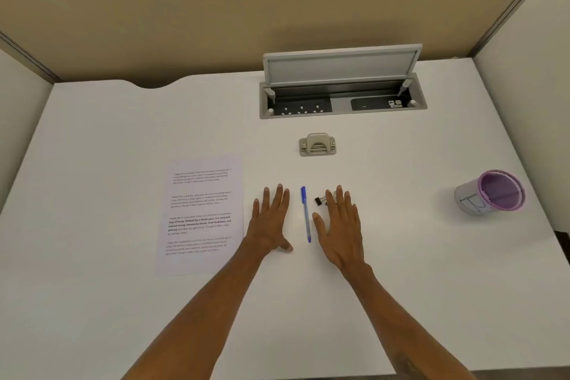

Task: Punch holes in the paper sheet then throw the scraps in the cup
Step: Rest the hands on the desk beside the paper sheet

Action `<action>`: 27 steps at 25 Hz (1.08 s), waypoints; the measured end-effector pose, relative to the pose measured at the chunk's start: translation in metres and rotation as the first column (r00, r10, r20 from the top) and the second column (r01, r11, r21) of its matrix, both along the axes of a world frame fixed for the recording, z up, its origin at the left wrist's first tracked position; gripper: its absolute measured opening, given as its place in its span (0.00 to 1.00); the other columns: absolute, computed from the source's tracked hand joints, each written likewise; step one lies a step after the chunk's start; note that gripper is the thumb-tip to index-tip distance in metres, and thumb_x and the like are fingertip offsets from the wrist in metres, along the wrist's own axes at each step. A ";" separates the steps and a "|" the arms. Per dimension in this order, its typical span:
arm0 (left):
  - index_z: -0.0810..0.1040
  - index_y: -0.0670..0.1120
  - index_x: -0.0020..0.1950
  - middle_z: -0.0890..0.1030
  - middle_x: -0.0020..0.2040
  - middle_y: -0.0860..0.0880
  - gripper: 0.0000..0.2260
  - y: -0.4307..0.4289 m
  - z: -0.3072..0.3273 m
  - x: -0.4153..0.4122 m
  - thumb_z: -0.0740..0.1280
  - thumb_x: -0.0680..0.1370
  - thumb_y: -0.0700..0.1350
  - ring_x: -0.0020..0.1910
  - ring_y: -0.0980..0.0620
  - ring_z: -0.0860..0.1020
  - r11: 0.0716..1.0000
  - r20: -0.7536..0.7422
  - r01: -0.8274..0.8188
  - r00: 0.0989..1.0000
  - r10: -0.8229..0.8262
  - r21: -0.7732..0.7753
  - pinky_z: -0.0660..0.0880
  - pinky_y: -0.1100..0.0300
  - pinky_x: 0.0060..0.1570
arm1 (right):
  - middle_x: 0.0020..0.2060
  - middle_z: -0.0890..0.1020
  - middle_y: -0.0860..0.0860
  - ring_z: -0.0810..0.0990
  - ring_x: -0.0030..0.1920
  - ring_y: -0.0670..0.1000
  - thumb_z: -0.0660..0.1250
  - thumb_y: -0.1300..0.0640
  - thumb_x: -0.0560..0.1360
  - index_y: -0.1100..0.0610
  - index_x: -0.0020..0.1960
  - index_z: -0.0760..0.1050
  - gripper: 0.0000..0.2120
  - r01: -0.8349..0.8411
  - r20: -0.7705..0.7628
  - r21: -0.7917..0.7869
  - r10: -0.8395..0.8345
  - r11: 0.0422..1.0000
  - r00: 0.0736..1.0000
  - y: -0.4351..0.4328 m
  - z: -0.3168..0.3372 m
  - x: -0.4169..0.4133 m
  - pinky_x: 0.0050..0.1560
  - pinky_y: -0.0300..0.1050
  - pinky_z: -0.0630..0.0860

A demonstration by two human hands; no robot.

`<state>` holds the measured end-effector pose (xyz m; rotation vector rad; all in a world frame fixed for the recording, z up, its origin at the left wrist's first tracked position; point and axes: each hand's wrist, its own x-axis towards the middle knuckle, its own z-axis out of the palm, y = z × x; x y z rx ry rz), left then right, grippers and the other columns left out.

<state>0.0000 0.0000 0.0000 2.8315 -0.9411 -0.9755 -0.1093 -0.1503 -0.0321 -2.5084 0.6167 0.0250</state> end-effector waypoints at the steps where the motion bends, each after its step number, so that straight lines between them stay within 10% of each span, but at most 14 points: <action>1: 0.35 0.45 0.81 0.33 0.81 0.46 0.63 0.000 -0.005 -0.001 0.80 0.66 0.56 0.79 0.40 0.34 1.000 -0.011 -0.005 1.000 0.005 0.002 0.42 0.41 0.77 | 0.82 0.46 0.51 0.43 0.82 0.53 0.55 0.45 0.84 0.53 0.82 0.49 0.31 0.024 -0.006 0.002 -0.024 1.000 1.000 0.001 -0.004 0.003 0.81 0.51 0.43; 10: 0.35 0.45 0.80 0.31 0.80 0.48 0.63 0.000 -0.023 0.003 0.82 0.65 0.51 0.79 0.39 0.33 0.997 -0.096 -0.078 0.992 0.077 -0.009 0.43 0.39 0.77 | 0.81 0.52 0.55 0.46 0.82 0.57 0.52 0.38 0.82 0.53 0.82 0.53 0.33 0.036 -0.031 -0.137 -0.041 0.990 0.999 0.033 -0.033 0.025 0.80 0.58 0.44; 22: 0.31 0.46 0.79 0.28 0.79 0.50 0.67 -0.013 -0.012 0.007 0.83 0.62 0.49 0.78 0.35 0.32 0.995 -0.098 -0.088 0.991 0.093 0.056 0.47 0.36 0.76 | 0.78 0.66 0.55 0.59 0.79 0.63 0.62 0.62 0.81 0.55 0.80 0.58 0.29 -0.154 0.089 -0.341 0.195 0.927 0.977 -0.012 -0.054 0.014 0.77 0.60 0.60; 27: 0.30 0.45 0.79 0.25 0.78 0.49 0.68 -0.015 -0.011 0.011 0.83 0.62 0.50 0.76 0.33 0.30 0.993 -0.180 -0.097 0.978 0.108 0.067 0.45 0.33 0.74 | 0.77 0.67 0.56 0.60 0.78 0.64 0.60 0.67 0.80 0.56 0.79 0.61 0.29 0.024 0.108 -0.317 0.011 0.948 0.994 -0.072 -0.050 0.018 0.78 0.59 0.59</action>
